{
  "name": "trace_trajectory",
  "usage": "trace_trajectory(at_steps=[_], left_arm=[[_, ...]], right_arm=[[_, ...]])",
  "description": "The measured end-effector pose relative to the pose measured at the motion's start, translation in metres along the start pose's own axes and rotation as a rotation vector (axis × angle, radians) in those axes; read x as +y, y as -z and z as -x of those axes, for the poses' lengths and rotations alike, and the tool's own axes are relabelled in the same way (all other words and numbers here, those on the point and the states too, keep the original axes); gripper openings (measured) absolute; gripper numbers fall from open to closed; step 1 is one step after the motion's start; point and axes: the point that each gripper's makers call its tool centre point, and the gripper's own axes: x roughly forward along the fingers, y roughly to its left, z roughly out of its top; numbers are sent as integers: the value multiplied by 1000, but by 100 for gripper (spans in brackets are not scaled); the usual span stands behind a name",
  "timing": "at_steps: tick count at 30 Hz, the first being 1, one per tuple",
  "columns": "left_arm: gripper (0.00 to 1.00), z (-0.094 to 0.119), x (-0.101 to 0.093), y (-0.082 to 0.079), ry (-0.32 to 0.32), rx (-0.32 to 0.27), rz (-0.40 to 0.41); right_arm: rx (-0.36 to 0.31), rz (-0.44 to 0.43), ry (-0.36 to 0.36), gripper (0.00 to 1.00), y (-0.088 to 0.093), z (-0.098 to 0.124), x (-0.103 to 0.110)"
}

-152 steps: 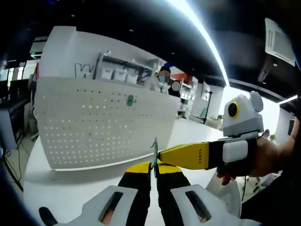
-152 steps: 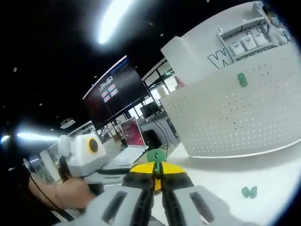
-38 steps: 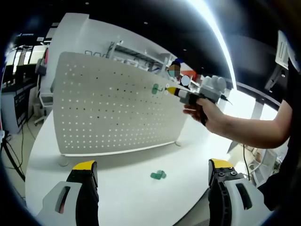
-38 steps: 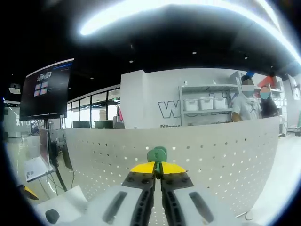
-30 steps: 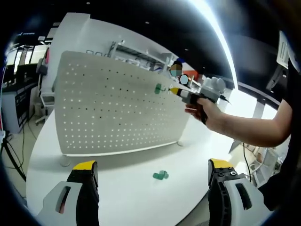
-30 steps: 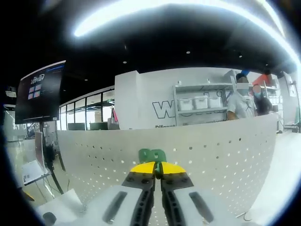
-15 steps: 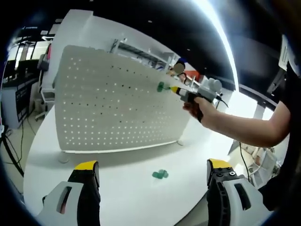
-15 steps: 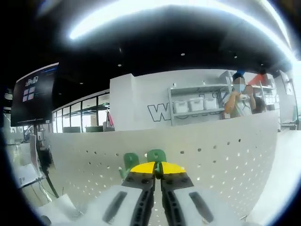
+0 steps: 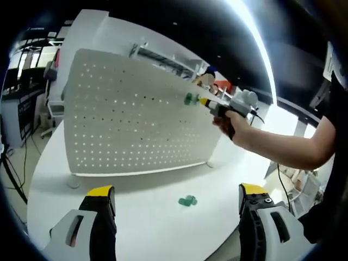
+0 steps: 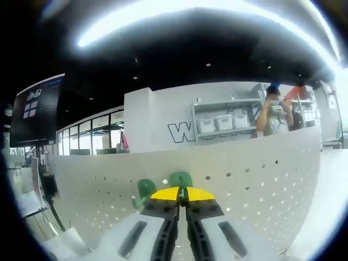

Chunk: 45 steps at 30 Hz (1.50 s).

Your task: Insert the hook assembly into the mounting plate slot until the hook locks in place.

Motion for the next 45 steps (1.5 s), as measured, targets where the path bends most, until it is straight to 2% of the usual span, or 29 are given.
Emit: trace_trajectory(at_steps=[8,16,26,31,36,41,45], left_arm=[[95,-2,-2,-2,7,-4,-2],[95,2,0,1,-1,0,3],[94,5,2,-1,-11,-8,7],[94,6,1,2,-18,4,-1],[95,7,-2,2,-12,3,1],[94,11,-3,1,-33,-4,-4],[94,15,-5,10,-47,33,-36]], right_arm=[[-5,5,9,0,0,1,-1],[-5,-34,19,0,0,0,-6],[2,-6,22,1,6,-3,-4],[34,31,28,2,7,-4,-4],[42,14,21,7,1,-2,-4],[9,20,6,12,-18,4,-3],[16,16,-16,15,-22,10,0]])
